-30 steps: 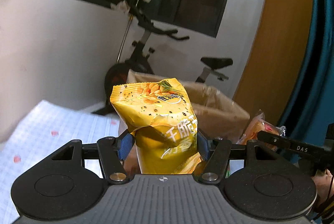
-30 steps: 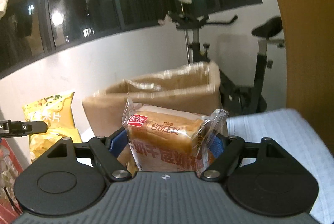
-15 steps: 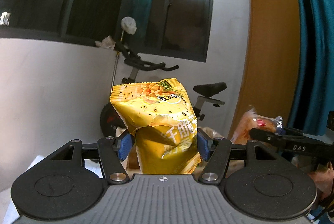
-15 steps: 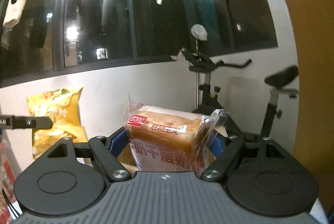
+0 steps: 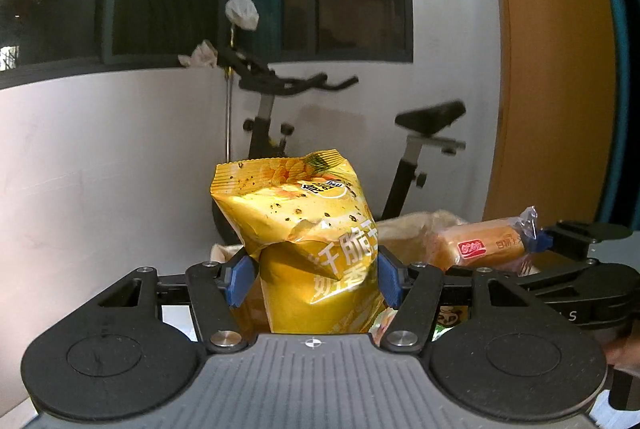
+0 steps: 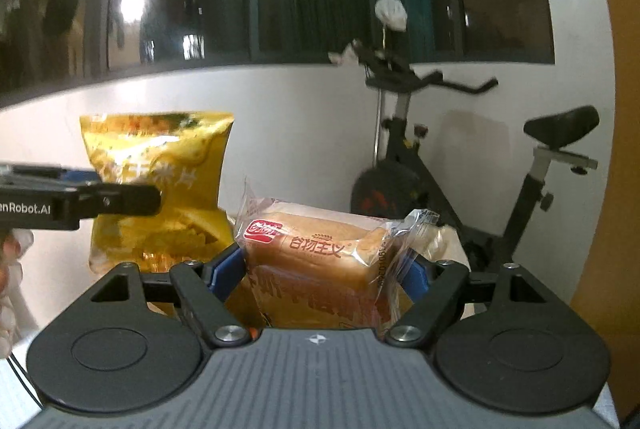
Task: Organize snacks
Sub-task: 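Lift both held items and carry them over the box, then open both grippers to drop the bread and yellow bag into the box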
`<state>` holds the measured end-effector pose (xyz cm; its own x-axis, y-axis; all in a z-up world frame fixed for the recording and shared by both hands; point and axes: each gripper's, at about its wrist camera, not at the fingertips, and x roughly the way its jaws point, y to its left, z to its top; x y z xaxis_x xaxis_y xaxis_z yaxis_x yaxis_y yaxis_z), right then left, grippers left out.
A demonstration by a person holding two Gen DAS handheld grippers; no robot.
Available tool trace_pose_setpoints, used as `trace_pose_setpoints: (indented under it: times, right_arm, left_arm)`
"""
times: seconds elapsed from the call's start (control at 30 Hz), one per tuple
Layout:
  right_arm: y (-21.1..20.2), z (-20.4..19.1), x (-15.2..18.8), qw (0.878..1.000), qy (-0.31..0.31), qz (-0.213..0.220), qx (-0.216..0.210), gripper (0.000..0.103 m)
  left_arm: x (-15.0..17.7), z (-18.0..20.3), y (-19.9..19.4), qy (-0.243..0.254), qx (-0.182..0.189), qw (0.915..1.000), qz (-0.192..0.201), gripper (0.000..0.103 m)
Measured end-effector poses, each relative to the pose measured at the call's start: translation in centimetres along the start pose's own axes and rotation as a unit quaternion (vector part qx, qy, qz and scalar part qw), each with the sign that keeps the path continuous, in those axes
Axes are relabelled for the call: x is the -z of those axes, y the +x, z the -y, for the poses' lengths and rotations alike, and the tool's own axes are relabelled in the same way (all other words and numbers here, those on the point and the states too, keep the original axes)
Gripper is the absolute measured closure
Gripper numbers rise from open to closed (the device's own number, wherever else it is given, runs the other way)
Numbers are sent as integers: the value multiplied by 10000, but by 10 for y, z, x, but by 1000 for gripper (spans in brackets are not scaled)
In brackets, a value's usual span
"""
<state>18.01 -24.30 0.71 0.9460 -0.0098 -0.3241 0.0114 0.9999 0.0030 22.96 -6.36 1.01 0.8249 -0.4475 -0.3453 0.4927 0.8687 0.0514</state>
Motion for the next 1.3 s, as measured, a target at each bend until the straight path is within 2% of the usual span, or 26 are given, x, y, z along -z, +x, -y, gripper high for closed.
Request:
trace_pose_setpoints:
  times: [0.23, 0.5, 0.83, 1.0, 1.13, 1.3]
  right_arm:
    - [22, 2, 16, 9987, -32, -472, 189, 23]
    - [34, 3, 23, 9965, -62, -787, 286, 23]
    - [37, 6, 26, 9948, 38, -949, 373, 22]
    - [38, 5, 25, 9942, 31, -1012, 377, 22]
    - [38, 4, 24, 9934, 52, -1072, 400, 21]
    - [37, 7, 23, 9925, 153, -1144, 406, 18]
  left_arm:
    - [-3, 0, 31, 222, -129, 9992, -291, 38]
    - [5, -11, 29, 120, -2, 9985, -528, 38]
    - [16, -16, 34, 90, 76, 9971, -755, 37]
    - [15, -16, 32, 126, 51, 9969, -778, 34]
    - [12, -18, 25, 59, 75, 9977, -672, 26]
    - [7, -22, 17, 18, 25, 9986, -520, 21]
